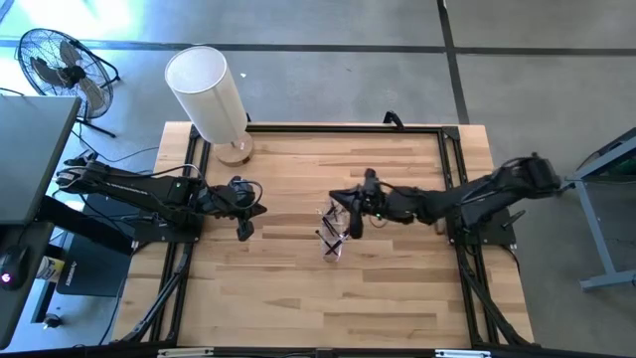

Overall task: Pick & Place Makeup Brushes
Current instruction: Put the eyeshadow brush into the transparent organizer, then return to Home Position

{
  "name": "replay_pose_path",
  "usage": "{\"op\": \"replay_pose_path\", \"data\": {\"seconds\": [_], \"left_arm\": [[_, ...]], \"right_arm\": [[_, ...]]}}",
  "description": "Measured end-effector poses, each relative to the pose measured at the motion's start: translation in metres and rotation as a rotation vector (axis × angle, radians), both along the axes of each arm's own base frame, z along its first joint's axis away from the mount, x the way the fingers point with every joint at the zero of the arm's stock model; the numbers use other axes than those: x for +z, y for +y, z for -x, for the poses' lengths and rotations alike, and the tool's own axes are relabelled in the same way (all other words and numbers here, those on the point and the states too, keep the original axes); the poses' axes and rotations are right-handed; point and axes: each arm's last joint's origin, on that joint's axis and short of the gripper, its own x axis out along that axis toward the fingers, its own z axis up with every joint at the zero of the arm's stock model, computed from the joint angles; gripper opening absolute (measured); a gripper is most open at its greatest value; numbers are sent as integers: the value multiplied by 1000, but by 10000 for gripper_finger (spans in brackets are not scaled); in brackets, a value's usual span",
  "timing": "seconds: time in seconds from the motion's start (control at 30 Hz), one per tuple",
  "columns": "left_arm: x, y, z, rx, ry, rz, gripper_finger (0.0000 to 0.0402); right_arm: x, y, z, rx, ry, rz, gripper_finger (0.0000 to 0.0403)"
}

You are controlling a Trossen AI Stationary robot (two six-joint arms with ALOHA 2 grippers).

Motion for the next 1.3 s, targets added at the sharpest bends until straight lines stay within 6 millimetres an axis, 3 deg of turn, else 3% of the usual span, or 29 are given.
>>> {"op": "replay_pose_path", "data": {"seconds": [0.27,0.47,0.7,0.93,1.1,1.3], "left_arm": [[0,0,0,-1,-1,11,1],[0,0,0,-2,-1,13,1],[0,0,0,-2,-1,13,1],[1,0,-1,11,-13,11,1],[1,1,0,2,0,-78,0],[2,6,20,-84,-30,-176,0]], "right_arm": [[-54,-6,-25,20,163,6,0],[-70,-4,-24,71,281,-45,16],[-56,-5,-15,78,290,-77,81],[-20,-7,5,121,255,59,120],[4,-10,27,107,260,93,92],[13,-14,50,72,334,98,9]]}}
